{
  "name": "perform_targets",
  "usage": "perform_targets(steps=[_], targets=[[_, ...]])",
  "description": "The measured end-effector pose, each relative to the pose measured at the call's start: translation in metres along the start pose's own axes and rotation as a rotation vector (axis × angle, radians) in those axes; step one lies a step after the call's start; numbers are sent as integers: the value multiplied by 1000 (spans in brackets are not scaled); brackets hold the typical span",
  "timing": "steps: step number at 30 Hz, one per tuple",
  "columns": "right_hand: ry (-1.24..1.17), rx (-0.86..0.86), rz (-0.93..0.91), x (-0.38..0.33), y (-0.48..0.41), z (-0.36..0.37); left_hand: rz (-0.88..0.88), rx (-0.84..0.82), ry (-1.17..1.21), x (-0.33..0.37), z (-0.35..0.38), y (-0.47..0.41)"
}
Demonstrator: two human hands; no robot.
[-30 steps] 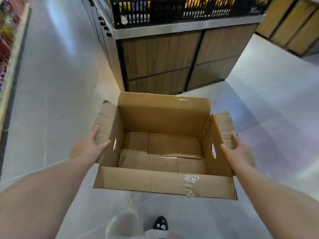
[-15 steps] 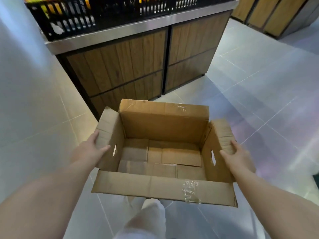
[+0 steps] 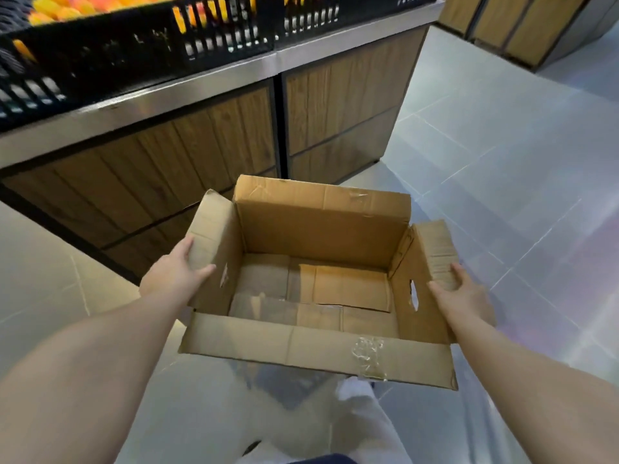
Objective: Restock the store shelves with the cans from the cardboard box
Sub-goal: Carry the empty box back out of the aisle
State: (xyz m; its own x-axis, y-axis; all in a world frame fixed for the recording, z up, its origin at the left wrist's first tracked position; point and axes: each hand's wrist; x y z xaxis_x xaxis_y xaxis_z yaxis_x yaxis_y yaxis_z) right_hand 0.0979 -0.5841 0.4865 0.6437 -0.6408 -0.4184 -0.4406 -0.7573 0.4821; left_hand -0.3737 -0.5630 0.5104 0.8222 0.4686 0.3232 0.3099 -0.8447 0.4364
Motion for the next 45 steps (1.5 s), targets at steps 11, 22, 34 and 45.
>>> perform_targets(steps=[11, 22, 34, 45], targets=[[91, -104, -118, -86, -227, -101, -176, -23, 118, 155, 43, -102], [-291, -450, -37, -165, -458, -92, -452, -326, 319, 225, 92, -283], [132, -461, -158, -200, -718, -25, -665, -335, 575, 309, 225, -424], [373, -249, -279, -149, -919, 66, -659, -200, 430, 391, 434, -547]])
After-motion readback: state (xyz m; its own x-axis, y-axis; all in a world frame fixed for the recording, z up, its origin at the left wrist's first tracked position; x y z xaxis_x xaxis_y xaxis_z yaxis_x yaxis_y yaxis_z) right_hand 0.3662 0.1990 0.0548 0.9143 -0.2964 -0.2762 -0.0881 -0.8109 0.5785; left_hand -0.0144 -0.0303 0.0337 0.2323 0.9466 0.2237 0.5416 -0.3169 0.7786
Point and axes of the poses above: each hand's wrist, its own y-axis away from the middle knuckle, its own z-axis out of the palm, x = y × z, and after that the axes turned 12 degrees about -x, right-handed
